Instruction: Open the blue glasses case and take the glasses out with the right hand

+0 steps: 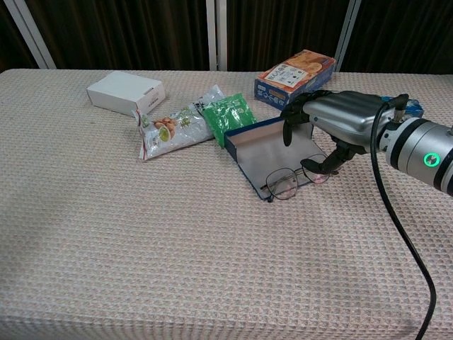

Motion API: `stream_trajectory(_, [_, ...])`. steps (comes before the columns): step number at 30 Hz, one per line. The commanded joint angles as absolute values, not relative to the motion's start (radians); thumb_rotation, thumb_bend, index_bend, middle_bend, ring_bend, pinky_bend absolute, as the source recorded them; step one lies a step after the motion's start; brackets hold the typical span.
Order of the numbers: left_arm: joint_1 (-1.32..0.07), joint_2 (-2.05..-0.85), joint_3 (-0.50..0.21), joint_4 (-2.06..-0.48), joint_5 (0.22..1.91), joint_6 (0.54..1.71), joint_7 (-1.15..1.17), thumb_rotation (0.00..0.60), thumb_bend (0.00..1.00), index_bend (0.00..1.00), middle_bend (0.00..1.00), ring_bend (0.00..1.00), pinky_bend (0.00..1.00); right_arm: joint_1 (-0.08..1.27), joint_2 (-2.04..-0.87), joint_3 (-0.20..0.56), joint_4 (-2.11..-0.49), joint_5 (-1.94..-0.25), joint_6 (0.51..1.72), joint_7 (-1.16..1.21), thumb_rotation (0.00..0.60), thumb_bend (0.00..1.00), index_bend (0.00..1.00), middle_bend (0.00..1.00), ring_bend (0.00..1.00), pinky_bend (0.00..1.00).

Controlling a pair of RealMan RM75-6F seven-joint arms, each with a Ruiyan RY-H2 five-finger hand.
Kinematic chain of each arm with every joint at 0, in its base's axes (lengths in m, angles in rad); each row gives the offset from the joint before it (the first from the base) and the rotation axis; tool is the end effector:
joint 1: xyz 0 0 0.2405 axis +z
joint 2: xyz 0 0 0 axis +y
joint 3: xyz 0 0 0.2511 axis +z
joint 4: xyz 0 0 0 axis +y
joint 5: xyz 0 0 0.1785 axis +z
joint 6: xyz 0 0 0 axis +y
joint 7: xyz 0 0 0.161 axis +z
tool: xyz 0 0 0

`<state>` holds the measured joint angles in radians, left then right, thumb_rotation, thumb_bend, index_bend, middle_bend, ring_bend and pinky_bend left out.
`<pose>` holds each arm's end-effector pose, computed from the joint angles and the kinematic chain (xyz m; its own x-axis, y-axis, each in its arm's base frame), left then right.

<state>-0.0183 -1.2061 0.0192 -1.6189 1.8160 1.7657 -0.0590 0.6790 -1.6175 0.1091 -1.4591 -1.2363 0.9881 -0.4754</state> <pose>-0.2423 0.1549 0.1754 0.2042 -0.1583 0.9660 0.9326 -0.2685 -0.2411 -0.1464 -0.3168 -0.0195 0.5802 -0.2151 0.7856 -0.7635 -0.4796 0.4325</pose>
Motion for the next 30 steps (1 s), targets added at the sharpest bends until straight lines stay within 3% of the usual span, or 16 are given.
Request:
stream_trajectory(1, [-0.016, -1.205, 0.021, -1.621, 1.815, 1.766, -0.056, 0.600, 0.06, 0.20, 0.20, 0.12, 0.13, 0.679, -1.640, 0.095, -1.423, -1.242, 0.974, -0.469, 0.600, 0.34, 0.39, 0.15, 0.00, 0.00])
stream_trajectory(20, [-0.009, -1.201, 0.021, -1.624, 1.807, 1.766, -0.055, 0.600, 0.06, 0.20, 0.20, 0.12, 0.13, 0.684, -1.700, 0.090, -1.301, -1.280, 0.966, -0.408, 0.600, 0.34, 0.49, 0.19, 0.00, 0.00])
stream_trajectory(30, [-0.005, -1.203, 0.020, -1.616, 1.803, 1.770, -0.062, 0.600, 0.06, 0.20, 0.20, 0.12, 0.13, 0.689, -1.716, 0.099, -1.274, -1.279, 0.961, -0.405, 0.600, 0.35, 0.58, 0.21, 0.00, 0.00])
